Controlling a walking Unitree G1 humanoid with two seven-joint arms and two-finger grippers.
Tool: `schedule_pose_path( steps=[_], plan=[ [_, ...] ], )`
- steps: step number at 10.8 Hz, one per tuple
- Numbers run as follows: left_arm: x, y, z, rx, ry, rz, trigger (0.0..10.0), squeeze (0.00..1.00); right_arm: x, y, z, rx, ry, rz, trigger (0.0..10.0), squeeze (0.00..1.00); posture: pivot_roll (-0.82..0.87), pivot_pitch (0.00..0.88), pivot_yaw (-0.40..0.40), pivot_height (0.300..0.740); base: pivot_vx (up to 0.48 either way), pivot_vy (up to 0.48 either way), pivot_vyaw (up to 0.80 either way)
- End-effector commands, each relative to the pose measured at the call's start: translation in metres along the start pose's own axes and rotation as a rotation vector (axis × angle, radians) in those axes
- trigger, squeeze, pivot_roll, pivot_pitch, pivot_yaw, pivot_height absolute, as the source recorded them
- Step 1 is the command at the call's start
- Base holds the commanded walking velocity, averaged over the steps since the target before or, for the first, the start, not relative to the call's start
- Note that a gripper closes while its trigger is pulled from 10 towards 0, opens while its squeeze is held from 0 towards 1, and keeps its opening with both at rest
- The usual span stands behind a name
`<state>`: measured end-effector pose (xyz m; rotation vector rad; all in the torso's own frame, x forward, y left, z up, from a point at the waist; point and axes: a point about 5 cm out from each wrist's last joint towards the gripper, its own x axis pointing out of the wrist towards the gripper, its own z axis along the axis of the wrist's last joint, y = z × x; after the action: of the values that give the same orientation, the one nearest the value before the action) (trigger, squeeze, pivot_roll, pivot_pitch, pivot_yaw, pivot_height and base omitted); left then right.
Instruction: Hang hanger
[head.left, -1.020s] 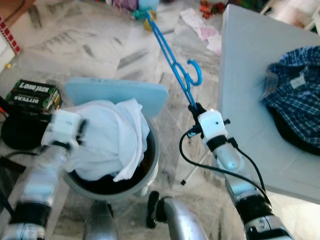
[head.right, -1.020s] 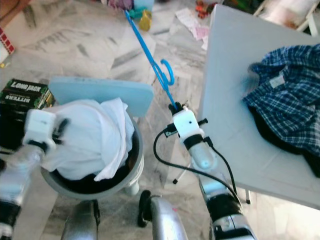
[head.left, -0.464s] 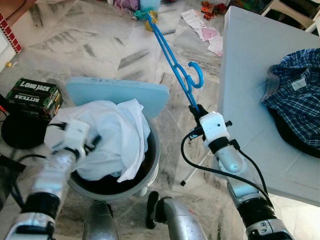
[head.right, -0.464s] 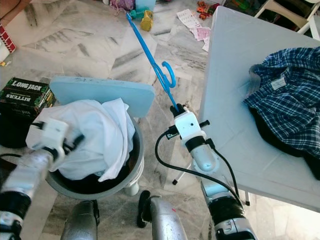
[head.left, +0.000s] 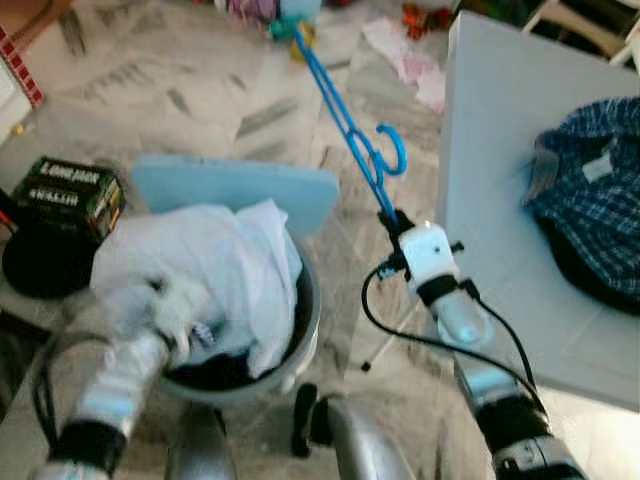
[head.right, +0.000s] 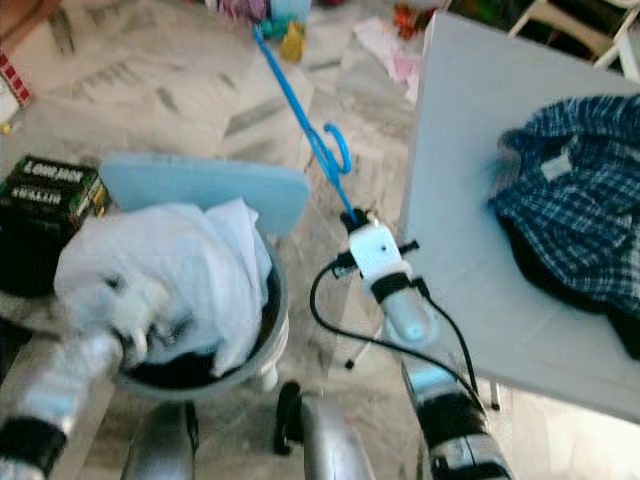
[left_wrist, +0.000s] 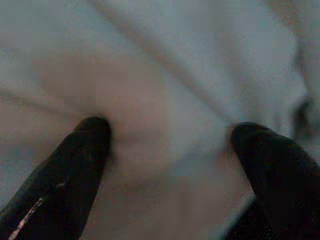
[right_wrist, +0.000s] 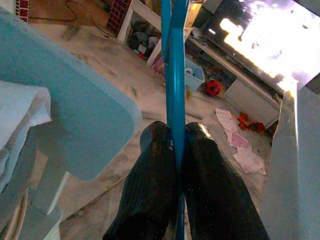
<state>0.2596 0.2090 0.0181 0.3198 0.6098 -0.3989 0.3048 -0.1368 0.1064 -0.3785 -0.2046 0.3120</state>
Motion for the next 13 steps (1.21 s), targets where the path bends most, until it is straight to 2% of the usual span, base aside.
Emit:
schedule_pose_path(
  steps=[1,3,4,5,6,7,8,9,10,12,13],
  plan=[
    [0.001,-0.016,-0.011,0.010,0.052,-0.072,10.0,1.00,-0.006,0.001,-0.010,0.003,0.049,0.004,10.0,0.00,0.05,0.237,-0.181,0.740,0.000,0.000,0.00],
    [-0.001,-0.020,-0.014,0.054,0.065,-0.055,10.0,1.00,-0.006,0.000,-0.011,0.003,0.049,0.006,10.0,0.00,0.05,0.235,-0.183,0.740,0.000,0.000,0.00],
    [-0.002,-0.017,-0.010,0.137,0.060,-0.027,10.0,1.00,-0.006,-0.001,-0.011,0.001,0.050,0.004,10.0,0.00,0.05,0.236,-0.183,0.740,0.000,0.000,0.00],
    [-0.006,-0.003,0.009,0.192,-0.033,0.099,10.0,1.00,-0.008,-0.002,-0.010,0.000,0.048,0.001,10.0,0.00,0.04,0.247,-0.184,0.740,0.000,0.000,0.00],
    [-0.010,0.010,0.037,0.182,-0.167,0.214,10.0,1.00,-0.011,-0.002,-0.011,0.001,0.053,0.001,10.0,0.00,0.04,0.255,-0.186,0.740,0.000,0.000,0.00],
    [-0.016,0.022,0.073,0.130,-0.346,0.288,10.0,1.00,-0.017,0.001,-0.013,0.002,0.063,0.010,10.0,0.00,0.03,0.270,-0.190,0.740,0.000,0.000,0.00],
    [-0.018,0.026,0.090,0.150,-0.426,0.309,10.0,1.00,-0.020,0.002,-0.013,0.001,0.063,0.014,10.0,0.00,0.01,0.279,-0.190,0.740,0.000,0.000,0.00],
    [-0.018,0.027,0.099,0.155,-0.468,0.321,10.0,1.00,-0.022,0.001,-0.013,0.000,0.065,0.012,10.0,0.00,0.00,0.286,-0.191,0.740,0.000,0.000,0.00],
    [-0.017,0.028,0.122,0.138,-0.546,0.342,10.0,1.00,-0.030,-0.004,-0.015,-0.008,0.081,0.001,10.0,0.00,-0.01,0.306,-0.193,0.740,0.000,0.000,0.00],
    [0.001,0.030,0.127,0.056,-0.498,0.288,10.0,1.00,-0.037,-0.004,-0.014,-0.014,0.089,0.007,10.0,0.00,-0.05,0.338,-0.204,0.740,0.000,0.000,0.00],
    [0.018,0.024,0.121,0.011,-0.452,0.186,10.0,0.00,-0.043,-0.007,-0.012,-0.024,0.094,0.007,10.0,0.00,-0.09,0.345,-0.208,0.740,0.000,0.000,0.00]
  ],
)
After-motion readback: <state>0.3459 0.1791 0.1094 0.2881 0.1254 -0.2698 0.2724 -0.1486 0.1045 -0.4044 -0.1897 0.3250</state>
